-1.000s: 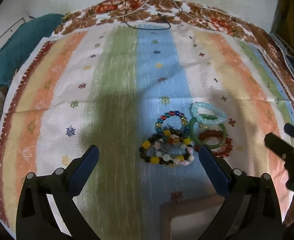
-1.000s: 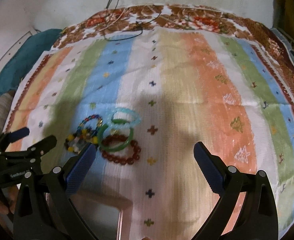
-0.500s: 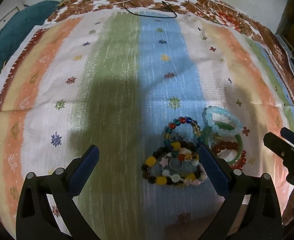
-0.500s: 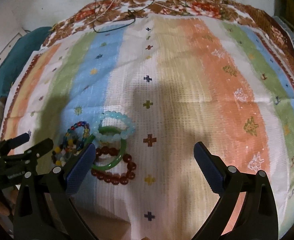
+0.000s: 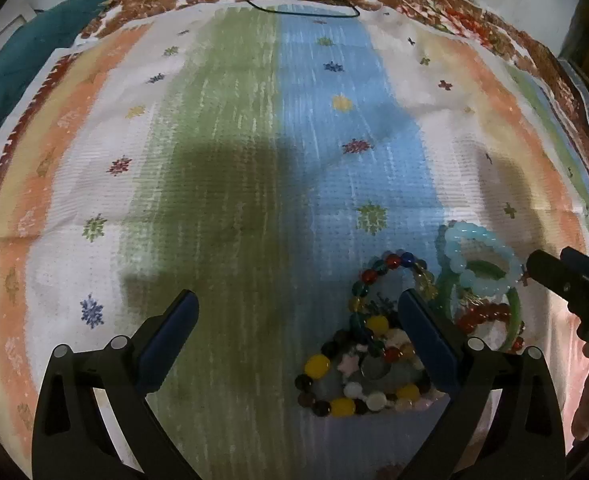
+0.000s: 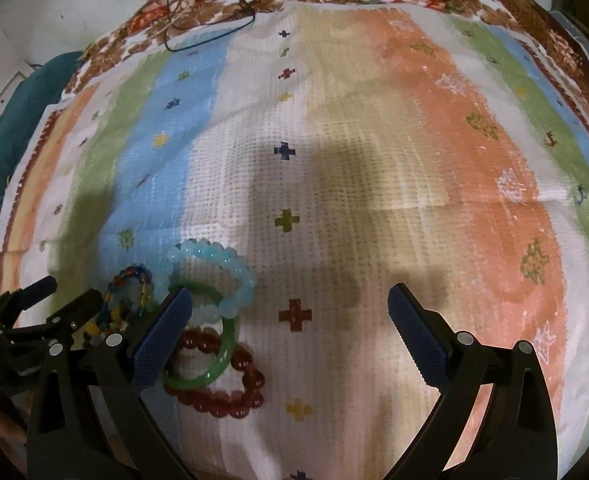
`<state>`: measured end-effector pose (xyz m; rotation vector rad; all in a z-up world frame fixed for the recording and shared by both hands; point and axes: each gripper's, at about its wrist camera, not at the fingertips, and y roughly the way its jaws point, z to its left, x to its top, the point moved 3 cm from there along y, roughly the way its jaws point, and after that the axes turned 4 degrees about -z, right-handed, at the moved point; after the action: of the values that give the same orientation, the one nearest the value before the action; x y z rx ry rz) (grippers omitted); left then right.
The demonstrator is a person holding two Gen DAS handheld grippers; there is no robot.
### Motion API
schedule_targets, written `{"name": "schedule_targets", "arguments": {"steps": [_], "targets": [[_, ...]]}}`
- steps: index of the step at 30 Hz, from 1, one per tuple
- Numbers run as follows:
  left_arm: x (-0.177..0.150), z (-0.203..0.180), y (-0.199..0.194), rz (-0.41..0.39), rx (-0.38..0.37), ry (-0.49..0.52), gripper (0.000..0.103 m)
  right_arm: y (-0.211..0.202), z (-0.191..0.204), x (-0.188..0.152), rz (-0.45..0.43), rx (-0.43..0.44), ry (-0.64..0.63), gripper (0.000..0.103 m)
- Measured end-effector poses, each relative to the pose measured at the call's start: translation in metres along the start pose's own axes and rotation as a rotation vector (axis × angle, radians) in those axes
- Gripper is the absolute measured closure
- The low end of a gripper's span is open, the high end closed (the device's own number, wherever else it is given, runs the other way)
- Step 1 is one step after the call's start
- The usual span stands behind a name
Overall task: Organize jewelry
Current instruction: 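Grasp the pale blue bead bracelet with the right tool while the left tool grasps the multicolour beaded bracelet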
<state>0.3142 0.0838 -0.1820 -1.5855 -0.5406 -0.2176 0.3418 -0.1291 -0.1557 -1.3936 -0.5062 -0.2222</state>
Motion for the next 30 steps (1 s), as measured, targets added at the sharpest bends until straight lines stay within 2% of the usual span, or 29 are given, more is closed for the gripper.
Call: {"name": "schedule_targets", "arguments": {"steps": [7, 13, 15, 17, 18, 21, 22, 23, 25, 27, 30], "targets": [[0.0, -0.001, 0.018, 0.016, -0.008, 0.012, 0.007, 0.018, 0.004, 0.006, 0.029, -0.018, -0.023, 0.004], [0.0, -0.002, 0.023, 0.006, 0.018, 0.046, 0.013, 0.029, 0.004, 0.007, 0.035, -0.037, -0.038, 0.004], [0.0, -0.001, 0.022, 0.002, 0.024, 0.051, 0.019, 0.033, 0.004, 0.007, 0.042, -0.042, -0.035, 0.009], [0.0, -0.001, 0.021, -0.004, 0.025, 0.054, 0.028, 0.036, 0.006, 0.007, 0.043, -0.073, -0.066, 0.02], [0.0, 0.0, 0.02, -0.003, 0.029, 0.056, 0.035, 0.037, 0.008, 0.007, 0.04, -0.087, -0.087, 0.021], [0.0, 0.004, 0.02, 0.007, 0.035, 0.042, 0.049, 0.036, 0.009, 0.007, 0.043, -0.093, -0.11, 0.039], [0.0, 0.004, 0.019, 0.009, 0.037, 0.039, 0.059, 0.035, 0.008, 0.008, 0.041, -0.096, -0.112, 0.052], [-0.001, 0.005, 0.018, 0.01, 0.04, 0.035, 0.065, 0.033, 0.007, 0.009, 0.038, -0.102, -0.111, 0.058], [-0.001, 0.005, 0.017, 0.017, 0.045, 0.034, 0.091, 0.031, 0.003, 0.01, 0.033, -0.101, -0.104, 0.072], [-0.001, 0.004, 0.018, 0.024, 0.049, 0.041, 0.094, 0.03, 0.0, 0.01, 0.031, -0.096, -0.105, 0.085], [-0.003, 0.004, 0.015, 0.026, 0.048, 0.054, 0.094, 0.027, -0.001, 0.01, 0.022, -0.086, -0.1, 0.091]]}}
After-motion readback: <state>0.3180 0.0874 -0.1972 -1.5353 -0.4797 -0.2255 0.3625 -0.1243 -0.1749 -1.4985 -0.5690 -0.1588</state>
